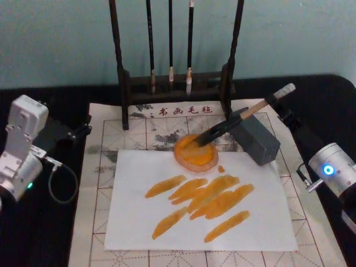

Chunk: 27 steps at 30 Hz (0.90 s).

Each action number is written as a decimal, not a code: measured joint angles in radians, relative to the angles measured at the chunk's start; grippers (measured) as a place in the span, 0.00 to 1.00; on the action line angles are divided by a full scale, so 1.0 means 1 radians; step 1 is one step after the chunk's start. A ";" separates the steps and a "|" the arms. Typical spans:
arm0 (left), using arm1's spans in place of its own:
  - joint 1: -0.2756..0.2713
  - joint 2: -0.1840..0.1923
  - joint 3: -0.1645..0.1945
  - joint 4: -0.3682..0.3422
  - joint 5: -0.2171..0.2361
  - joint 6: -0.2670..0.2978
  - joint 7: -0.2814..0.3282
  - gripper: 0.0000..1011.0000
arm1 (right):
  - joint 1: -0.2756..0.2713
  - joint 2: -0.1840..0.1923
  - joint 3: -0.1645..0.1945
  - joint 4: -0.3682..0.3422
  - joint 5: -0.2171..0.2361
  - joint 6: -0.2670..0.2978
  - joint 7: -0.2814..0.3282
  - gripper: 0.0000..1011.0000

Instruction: Pick up the brush from the inkstone, write on the paper, then place the brush back to its original position.

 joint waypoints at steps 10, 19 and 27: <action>0.000 0.000 0.000 0.000 0.000 0.000 0.000 0.99 | 0.007 -0.012 -0.006 0.031 0.004 0.010 0.002 0.18; 0.000 0.000 0.000 0.000 0.000 0.000 0.000 0.99 | 0.009 -0.023 -0.003 0.053 0.011 0.009 0.007 0.18; 0.000 0.000 0.000 0.000 0.000 0.000 0.000 0.99 | 0.008 -0.028 0.000 0.062 0.011 0.007 0.002 0.18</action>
